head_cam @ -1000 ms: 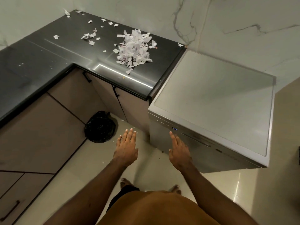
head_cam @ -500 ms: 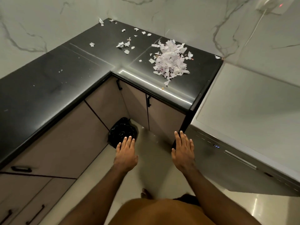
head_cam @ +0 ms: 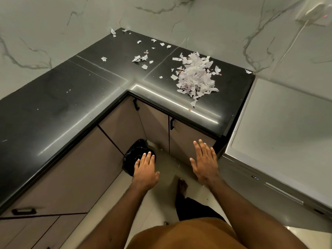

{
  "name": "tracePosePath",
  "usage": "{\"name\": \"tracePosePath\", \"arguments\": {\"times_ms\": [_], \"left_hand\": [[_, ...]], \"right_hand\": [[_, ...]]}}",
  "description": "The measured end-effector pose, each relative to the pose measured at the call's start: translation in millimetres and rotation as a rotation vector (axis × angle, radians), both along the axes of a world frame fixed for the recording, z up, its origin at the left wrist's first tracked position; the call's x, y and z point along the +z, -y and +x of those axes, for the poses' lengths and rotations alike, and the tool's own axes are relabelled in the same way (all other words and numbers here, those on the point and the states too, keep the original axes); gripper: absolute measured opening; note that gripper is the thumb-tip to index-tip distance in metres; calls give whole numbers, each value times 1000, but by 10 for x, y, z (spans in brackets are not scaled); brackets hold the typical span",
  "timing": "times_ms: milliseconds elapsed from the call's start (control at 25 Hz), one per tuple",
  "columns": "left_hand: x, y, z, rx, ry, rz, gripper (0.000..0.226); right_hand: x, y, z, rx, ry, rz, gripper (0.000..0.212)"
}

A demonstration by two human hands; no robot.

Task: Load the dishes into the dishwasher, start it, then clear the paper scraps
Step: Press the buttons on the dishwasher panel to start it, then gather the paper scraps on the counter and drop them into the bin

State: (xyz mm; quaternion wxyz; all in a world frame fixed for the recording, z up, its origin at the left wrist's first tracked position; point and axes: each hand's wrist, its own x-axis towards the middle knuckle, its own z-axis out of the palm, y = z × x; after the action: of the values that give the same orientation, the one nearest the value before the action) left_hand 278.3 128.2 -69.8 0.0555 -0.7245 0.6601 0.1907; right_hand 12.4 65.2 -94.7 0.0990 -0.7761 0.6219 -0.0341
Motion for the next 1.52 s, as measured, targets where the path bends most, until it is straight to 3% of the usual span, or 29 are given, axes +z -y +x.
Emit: {"name": "tracePosePath", "arguments": {"times_ms": [280, 520, 680, 880, 1320, 1520], "left_hand": [[56, 908, 472, 17, 25, -24, 81], [162, 1692, 742, 73, 18, -32, 80], [119, 2043, 749, 101, -9, -59, 82], [66, 2313, 904, 78, -29, -108, 90], [303, 3091, 2186, 69, -36, -95, 89], [419, 3744, 2987, 33, -30, -110, 89]], "right_hand": [[39, 1258, 429, 199, 18, -12, 74], [94, 2180, 315, 356, 46, 41, 75], [300, 2820, 232, 308, 78, 55, 71], [375, 3134, 950, 655, -1, 6, 65], [213, 3775, 2420, 545, 41, 91, 69], [208, 4534, 3351, 483, 50, 84, 67]]}}
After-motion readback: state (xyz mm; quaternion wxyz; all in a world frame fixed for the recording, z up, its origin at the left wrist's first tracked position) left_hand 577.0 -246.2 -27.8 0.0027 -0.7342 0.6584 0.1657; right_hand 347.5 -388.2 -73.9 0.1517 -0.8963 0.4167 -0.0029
